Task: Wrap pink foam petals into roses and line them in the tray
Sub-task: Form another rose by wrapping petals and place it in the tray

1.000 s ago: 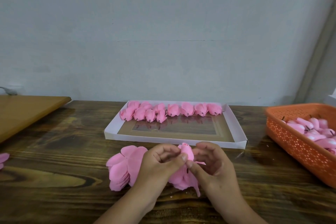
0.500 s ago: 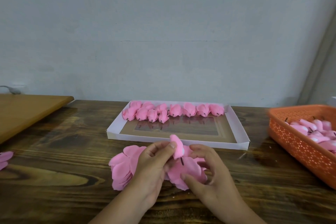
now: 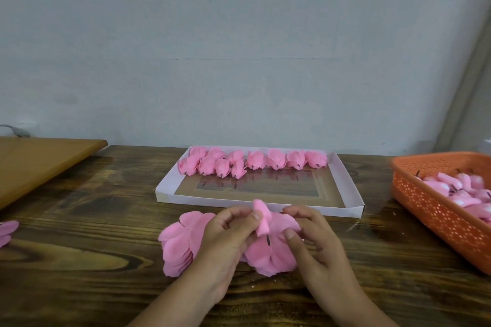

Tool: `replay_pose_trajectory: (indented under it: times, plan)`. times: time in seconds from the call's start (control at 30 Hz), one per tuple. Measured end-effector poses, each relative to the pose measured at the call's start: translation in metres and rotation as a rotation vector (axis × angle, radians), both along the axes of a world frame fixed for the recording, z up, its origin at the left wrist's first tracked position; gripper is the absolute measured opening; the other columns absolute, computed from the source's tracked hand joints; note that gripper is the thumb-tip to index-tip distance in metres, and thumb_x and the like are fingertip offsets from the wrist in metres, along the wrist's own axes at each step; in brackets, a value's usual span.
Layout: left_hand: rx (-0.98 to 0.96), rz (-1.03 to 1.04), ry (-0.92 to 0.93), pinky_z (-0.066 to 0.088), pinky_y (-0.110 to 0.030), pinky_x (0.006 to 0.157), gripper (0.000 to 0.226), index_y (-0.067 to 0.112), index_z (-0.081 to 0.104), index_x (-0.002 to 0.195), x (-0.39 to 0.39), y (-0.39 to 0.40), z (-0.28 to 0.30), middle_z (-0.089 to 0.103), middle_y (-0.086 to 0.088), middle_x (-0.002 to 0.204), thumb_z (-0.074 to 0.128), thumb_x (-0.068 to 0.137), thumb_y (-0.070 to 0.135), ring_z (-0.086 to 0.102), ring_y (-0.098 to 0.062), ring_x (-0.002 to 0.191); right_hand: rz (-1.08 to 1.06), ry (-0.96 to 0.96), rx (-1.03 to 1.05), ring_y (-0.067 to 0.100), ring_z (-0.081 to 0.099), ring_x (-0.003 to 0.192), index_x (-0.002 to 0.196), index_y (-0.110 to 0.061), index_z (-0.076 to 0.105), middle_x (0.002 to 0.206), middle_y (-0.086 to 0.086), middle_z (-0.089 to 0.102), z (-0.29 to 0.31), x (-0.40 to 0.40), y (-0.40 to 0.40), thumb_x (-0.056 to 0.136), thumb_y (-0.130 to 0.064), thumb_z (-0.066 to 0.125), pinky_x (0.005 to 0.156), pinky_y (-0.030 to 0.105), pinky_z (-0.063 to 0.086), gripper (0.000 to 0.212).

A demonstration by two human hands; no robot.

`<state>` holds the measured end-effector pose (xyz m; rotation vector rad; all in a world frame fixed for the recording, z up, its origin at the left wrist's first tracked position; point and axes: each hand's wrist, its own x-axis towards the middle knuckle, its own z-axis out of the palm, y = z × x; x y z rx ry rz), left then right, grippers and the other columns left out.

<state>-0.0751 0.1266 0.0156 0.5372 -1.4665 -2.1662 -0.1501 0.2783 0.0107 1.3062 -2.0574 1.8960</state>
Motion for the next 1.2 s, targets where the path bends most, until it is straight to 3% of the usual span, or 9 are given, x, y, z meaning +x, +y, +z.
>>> replay_pose_trajectory:
  times: [0.17,0.27,0.37,0.43,0.6,0.83,0.97,1.07,1.2]
  plan:
    - [0.038,-0.046,0.014,0.061,-0.043,0.088,0.054,-0.004,0.066,0.107,0.000,0.001,0.002,0.075,-0.024,0.105,0.081,0.065,0.027,0.074,-0.034,0.097,0.117,-0.025,0.015,0.012,0.048,0.128,0.100,-0.042,0.074,0.124,-0.019,0.051,0.007,0.004,0.003,0.097,-0.021,0.051,0.099,0.015,0.040,0.031]
    - [0.071,-0.072,0.034,0.063,-0.035,0.078,0.047,-0.003,0.067,0.100,0.001,0.002,0.003,0.075,-0.025,0.102,0.082,0.065,0.024,0.074,-0.030,0.090,0.150,-0.046,0.035,0.009,0.045,0.129,0.097,-0.041,0.075,0.123,-0.022,0.049,0.008,0.004,0.003,0.095,-0.021,0.053,0.099,0.011,0.037,0.029]
    - [0.033,-0.121,0.020,0.061,-0.035,0.080,0.049,-0.001,0.070,0.099,0.003,0.003,0.003,0.073,-0.027,0.106,0.087,0.062,0.028,0.073,-0.032,0.096,0.122,-0.087,0.011,0.006,0.049,0.124,0.099,-0.034,0.075,0.123,-0.021,0.051,0.005,0.004,0.001,0.096,-0.022,0.054,0.096,0.011,0.040,0.024]
    - [-0.016,-0.153,0.012,0.061,-0.037,0.082,0.041,0.007,0.076,0.092,0.003,0.005,0.002,0.073,-0.026,0.106,0.094,0.063,0.029,0.073,-0.032,0.097,0.071,-0.130,-0.038,0.007,0.055,0.119,0.100,-0.025,0.073,0.124,-0.014,0.055,0.002,0.003,0.001,0.097,-0.025,0.055,0.092,0.014,0.045,0.018]
    - [-0.119,-0.186,0.052,0.060,-0.032,0.075,0.033,0.018,0.079,0.085,0.004,0.009,0.000,0.077,-0.012,0.092,0.089,0.059,0.035,0.073,-0.022,0.087,0.019,-0.199,-0.072,0.022,0.061,0.110,0.095,-0.033,0.066,0.115,0.001,0.062,-0.001,0.001,0.000,0.094,-0.033,0.057,0.092,0.043,0.051,0.009]
    - [-0.235,-0.148,0.105,0.057,-0.023,0.068,0.025,0.017,0.079,0.087,0.008,0.011,0.006,0.078,-0.016,0.092,0.091,0.070,0.030,0.075,-0.020,0.083,-0.078,-0.217,-0.112,0.024,0.064,0.085,0.087,-0.031,0.059,0.096,0.002,0.064,-0.003,0.007,-0.004,0.088,-0.034,0.063,0.072,0.039,0.054,0.005]
    - [-0.308,-0.066,0.171,0.055,-0.018,0.066,0.016,0.015,0.076,0.079,0.008,0.014,0.005,0.079,-0.010,0.085,0.082,0.065,0.020,0.075,-0.015,0.078,-0.184,-0.118,-0.103,0.017,0.061,0.071,0.081,-0.027,0.063,0.078,0.000,0.065,-0.004,0.005,-0.001,0.087,-0.016,0.070,0.064,0.036,0.053,0.014]
    - [-0.375,-0.005,0.208,0.055,-0.018,0.066,0.024,0.005,0.071,0.082,0.007,0.015,0.003,0.078,-0.011,0.081,0.085,0.066,0.015,0.075,-0.015,0.075,-0.103,-0.095,-0.080,0.014,0.067,0.077,0.085,-0.029,0.071,0.083,-0.002,0.071,-0.004,0.006,-0.001,0.090,-0.012,0.066,0.065,0.029,0.056,0.018]
    - [-0.442,0.068,0.241,0.059,-0.024,0.069,0.019,0.014,0.075,0.082,0.009,0.015,0.004,0.078,-0.011,0.084,0.087,0.070,0.022,0.077,-0.023,0.080,-0.061,-0.069,-0.074,0.020,0.069,0.092,0.102,-0.035,0.072,0.100,-0.004,0.073,-0.006,0.006,-0.001,0.088,-0.027,0.066,0.071,0.033,0.059,0.017]
